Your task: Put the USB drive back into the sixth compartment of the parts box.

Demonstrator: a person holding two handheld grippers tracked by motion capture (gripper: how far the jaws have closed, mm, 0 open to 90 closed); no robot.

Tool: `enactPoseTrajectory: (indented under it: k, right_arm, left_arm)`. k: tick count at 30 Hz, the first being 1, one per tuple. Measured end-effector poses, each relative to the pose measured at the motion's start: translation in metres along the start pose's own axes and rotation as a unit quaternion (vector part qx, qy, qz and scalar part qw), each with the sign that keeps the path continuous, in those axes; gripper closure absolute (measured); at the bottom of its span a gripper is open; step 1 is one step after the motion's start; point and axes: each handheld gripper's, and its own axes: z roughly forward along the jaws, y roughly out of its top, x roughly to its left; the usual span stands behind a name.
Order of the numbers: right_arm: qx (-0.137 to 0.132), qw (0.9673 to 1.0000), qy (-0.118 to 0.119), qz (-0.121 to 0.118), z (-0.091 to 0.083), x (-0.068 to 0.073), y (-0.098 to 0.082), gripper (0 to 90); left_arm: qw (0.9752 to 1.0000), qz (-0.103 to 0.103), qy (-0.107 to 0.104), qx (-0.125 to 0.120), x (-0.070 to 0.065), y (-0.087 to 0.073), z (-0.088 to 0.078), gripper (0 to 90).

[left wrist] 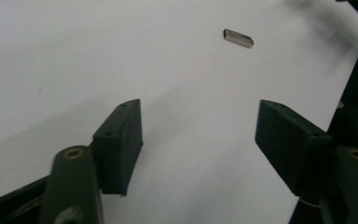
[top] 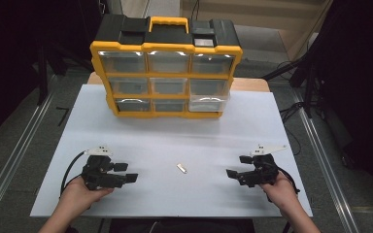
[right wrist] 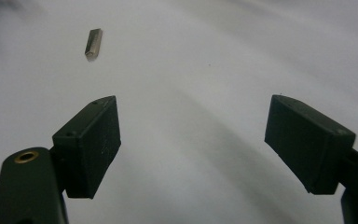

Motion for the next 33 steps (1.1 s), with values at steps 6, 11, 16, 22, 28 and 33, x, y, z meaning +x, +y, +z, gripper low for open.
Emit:
enactPoseTrajectory:
  k: [6, 11, 16, 22, 28, 33]
  right_arm:
    - [-0.018, 0.9998, -0.007, 0.001, -0.0008, -0.0008, -0.0007, 16.4]
    - [-0.001, 0.9998, 0.019, 0.000, 0.0004, 0.0008, 0.0015, 16.4]
    - [0.009, 0.9999, 0.013, 0.005, 0.0036, 0.0025, 0.0019, 16.4]
    - [0.012, 0.9999, 0.009, -0.005, 0.0056, 0.0041, 0.0017, 16.4]
    - [0.014, 0.9999, 0.004, 0.004, 0.0059, 0.0019, 0.0007, 16.4]
    - [0.014, 0.9999, 0.004, 0.003, 0.0056, 0.0014, 0.0005, 16.4]
  left_arm:
    - [1.0000, -0.001, 0.002, 0.000, 0.0021, 0.0002, -0.0015, 29.9]
    - [0.9999, 0.005, 0.001, -0.014, 0.0035, 0.0001, -0.0043, 26.5]
    - [0.9998, 0.013, 0.008, -0.013, 0.0033, 0.0000, -0.0037, 26.5]
    - [0.9997, 0.011, 0.007, -0.018, 0.0045, -0.0002, -0.0043, 26.5]
    - [0.9997, 0.007, 0.008, -0.021, 0.0054, 0.0002, -0.0053, 26.5]
    - [0.9997, 0.005, 0.009, -0.022, 0.0062, 0.0004, -0.0054, 26.5]
